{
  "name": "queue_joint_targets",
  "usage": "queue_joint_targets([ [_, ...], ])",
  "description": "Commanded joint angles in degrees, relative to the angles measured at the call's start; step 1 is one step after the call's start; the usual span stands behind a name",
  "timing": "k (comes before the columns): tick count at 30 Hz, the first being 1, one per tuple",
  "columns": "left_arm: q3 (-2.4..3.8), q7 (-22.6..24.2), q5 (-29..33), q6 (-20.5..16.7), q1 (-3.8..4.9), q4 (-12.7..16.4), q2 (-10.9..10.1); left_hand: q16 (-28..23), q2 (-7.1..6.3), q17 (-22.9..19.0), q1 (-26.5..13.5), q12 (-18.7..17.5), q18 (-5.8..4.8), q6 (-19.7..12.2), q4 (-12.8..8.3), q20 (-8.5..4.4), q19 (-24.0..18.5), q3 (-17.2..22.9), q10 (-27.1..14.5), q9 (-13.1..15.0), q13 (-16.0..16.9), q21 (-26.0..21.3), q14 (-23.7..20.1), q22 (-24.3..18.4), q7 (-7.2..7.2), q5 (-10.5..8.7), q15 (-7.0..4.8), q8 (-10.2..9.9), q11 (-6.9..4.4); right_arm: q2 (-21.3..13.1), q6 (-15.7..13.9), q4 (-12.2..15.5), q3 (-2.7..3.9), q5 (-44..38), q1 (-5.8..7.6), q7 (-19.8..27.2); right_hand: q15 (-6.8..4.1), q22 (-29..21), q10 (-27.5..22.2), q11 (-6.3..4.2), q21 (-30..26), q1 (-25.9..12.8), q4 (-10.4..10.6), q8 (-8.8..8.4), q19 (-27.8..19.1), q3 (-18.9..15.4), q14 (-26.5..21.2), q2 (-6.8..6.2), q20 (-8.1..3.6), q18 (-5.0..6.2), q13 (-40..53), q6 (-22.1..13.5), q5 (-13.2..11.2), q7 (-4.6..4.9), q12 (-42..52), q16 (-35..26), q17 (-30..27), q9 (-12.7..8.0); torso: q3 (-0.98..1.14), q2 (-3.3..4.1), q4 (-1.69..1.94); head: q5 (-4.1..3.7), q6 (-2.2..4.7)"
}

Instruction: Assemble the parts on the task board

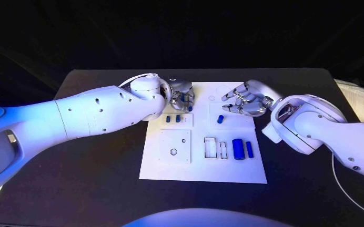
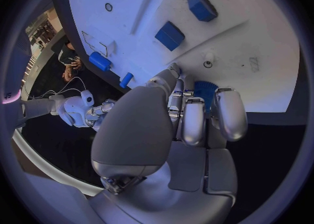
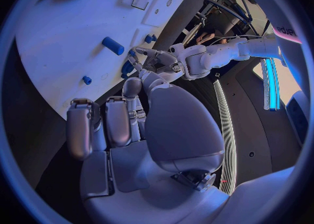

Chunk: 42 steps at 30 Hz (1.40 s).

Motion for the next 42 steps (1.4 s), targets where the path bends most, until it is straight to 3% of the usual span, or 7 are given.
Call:
queue_joint_targets([
  [1, 0.04, -1.4, -0.1, 2.0, -0.18, -0.1, 0.4, 0.2, 0.72, -0.1, 0.0, -0.1, -0.60, 0.6, -0.2, 0.28, 0.3, 0.5, 0.6, 0.0, 0.0, 0.4, 1.0, 0.1, 0.08, -0.28, 0.36, -0.4, -0.03, 0.1, 0.7, 0.0, 0.00, -0.2, -0.05, 0.6, -0.23, 0.0, -0.1, -0.06, -0.2, 0.5, 0.2, -0.34, -0.2, 0.0, 1.8, -0.03, -0.01, 0.91, 0.0, 0.2, 0.2, 0.02, 0.2, -0.1, 0.1, 0.1, 0.02, 0.04, -0.09, 0.07, -0.19],
  [11, 0.09, -1.9, 0.4, 1.3, -0.94, -0.9, 0.9, 0.1, 1.22, -0.3, 0.0, -0.2, -0.57, 1.2, -0.4, 0.42, 0.2, 1.2, 1.2, 0.0, 0.0, 0.3, 1.0, 0.2, 0.16, -0.27, 0.53, -0.6, -0.12, 0.1, 0.7, 0.0, 0.00, -0.2, -0.05, 0.6, -0.23, 0.1, -0.2, -0.06, -0.2, 0.6, 0.2, -0.33, -0.2, 0.0, 1.8, -0.02, -0.01, 0.90, 0.0, 0.2, 0.2, 0.02, 0.2, -0.1, 0.1, 0.1, 0.02, 0.05, 0.00, -0.07, -0.20],
  [22, 0.09, -2.1, 1.5, 1.2, -1.11, -0.5, 1.0, 0.2, 0.89, -0.4, 0.0, -0.4, -0.65, 1.1, -0.6, 0.53, 0.3, 1.4, 1.2, -0.1, 0.0, 0.7, 1.0, 0.6, 0.28, -0.31, 0.67, -1.0, -0.02, 0.1, 0.7, 0.1, 0.00, -0.2, -0.05, 0.6, -0.23, 0.1, -0.1, -0.06, -0.2, 0.6, 0.2, -0.32, -0.2, 0.0, 1.8, -0.01, -0.01, 0.91, 0.1, 0.2, 0.2, 0.02, 0.2, -0.1, 0.1, 0.1, -0.01, 0.04, -0.02, -0.23, -0.28],
  [33, 0.09, -2.9, 2.0, 1.5, -1.16, 0.0, 0.8, 0.1, -0.63, -1.3, -0.7, -2.7, -0.75, -1.3, -1.7, 1.63, 0.3, 2.2, -1.2, -0.9, -0.8, 0.8, 0.9, 0.9, 1.06, -0.31, 2.18, -3.5, 1.58, 0.1, 0.7, 0.1, 0.00, -0.2, -0.05, 0.7, -0.23, 0.0, -0.2, -0.06, -0.2, 0.6, 0.2, -0.32, -0.3, 0.1, 1.8, 0.00, -0.01, 0.91, 0.0, 0.2, 0.2, 0.02, 0.2, -0.2, 0.0, 0.1, -0.02, 0.04, -0.02, -0.18, -0.28],
  [42, 0.10, -2.9, 2.3, 1.5, -1.18, 0.6, 0.8, 0.0, -0.58, -1.7, -0.8, -3.2, -0.67, -1.0, -2.0, 2.06, 0.1, 2.6, -1.8, -0.8, -1.0, 0.6, 0.8, 0.8, 1.46, -0.30, 2.53, -3.7, 1.95, 0.2, 0.7, 0.0, 0.00, -0.2, -0.05, 0.7, -0.24, 0.0, -0.2, -0.06, -0.2, 0.6, 0.2, -0.32, -0.3, 0.1, 1.8, 0.00, -0.01, 0.91, 0.0, 0.2, 0.2, 0.02, 0.2, -0.2, 0.0, 0.1, 0.01, 0.04, -0.03, -0.28, -0.22],
])
